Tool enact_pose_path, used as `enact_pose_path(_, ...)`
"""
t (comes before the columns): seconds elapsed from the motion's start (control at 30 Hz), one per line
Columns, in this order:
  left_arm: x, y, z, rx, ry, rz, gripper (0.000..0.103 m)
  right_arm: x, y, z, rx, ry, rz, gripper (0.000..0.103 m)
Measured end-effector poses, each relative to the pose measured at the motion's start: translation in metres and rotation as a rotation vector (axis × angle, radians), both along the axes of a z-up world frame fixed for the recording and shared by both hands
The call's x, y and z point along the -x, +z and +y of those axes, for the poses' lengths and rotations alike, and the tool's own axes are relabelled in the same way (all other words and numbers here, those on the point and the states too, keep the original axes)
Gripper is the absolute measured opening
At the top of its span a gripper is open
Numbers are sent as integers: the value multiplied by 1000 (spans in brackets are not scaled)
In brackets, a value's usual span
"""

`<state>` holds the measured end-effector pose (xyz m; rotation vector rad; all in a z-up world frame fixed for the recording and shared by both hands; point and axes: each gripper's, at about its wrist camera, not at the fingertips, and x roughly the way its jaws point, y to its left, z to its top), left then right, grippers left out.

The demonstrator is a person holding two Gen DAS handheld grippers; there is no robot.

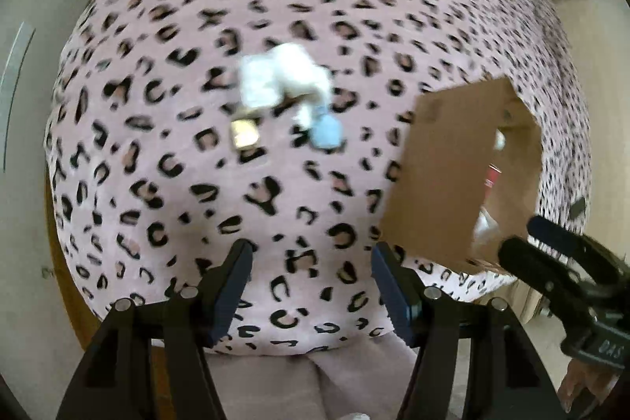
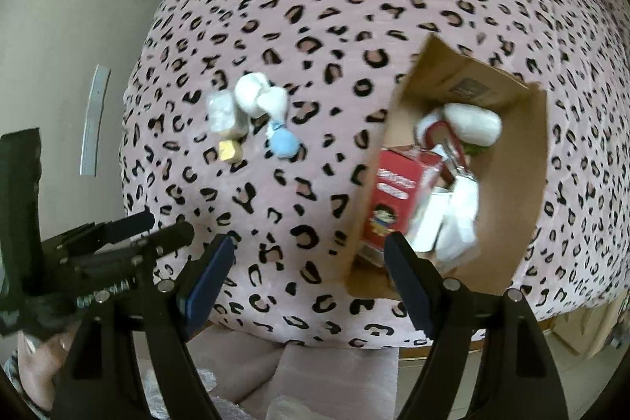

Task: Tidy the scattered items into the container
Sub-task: 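Withdraw both grippers from the box toward the remaining items, then grasp the yellow sponge cube with the left gripper while the right gripper grasps the blue pompom plush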

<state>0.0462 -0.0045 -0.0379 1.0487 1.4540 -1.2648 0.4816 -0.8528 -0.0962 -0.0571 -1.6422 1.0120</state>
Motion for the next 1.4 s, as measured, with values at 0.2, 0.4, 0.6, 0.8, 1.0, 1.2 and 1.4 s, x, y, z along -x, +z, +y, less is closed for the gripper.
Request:
enact_pose_path(0.2,-45,-26,-1,-44,115,4,64,30,-3,28,19,-166,-28,80)
enact_pose_path(0.4,-71,-59,-12,-84,181,21,64,67,7,49,67,-299,-45,80)
enact_pose_path(0.6,-67,-98,-40,-110,161,30,64,111,51,59,100,-379,49,78)
enact_pose_path(0.8,-59,-143,-68,-140,136,20,64,147,103,70,104,-447,157,71)
enact_pose_path(1.0,-55,-173,-84,-168,123,2,62,167,154,88,119,-519,265,63)
enact_pose_path(1.2,-63,-190,-86,-189,138,-5,52,179,183,111,103,-627,312,59)
enact_pose_path(1.4,-79,-197,-79,-193,163,-7,36,178,192,113,84,-676,304,40)
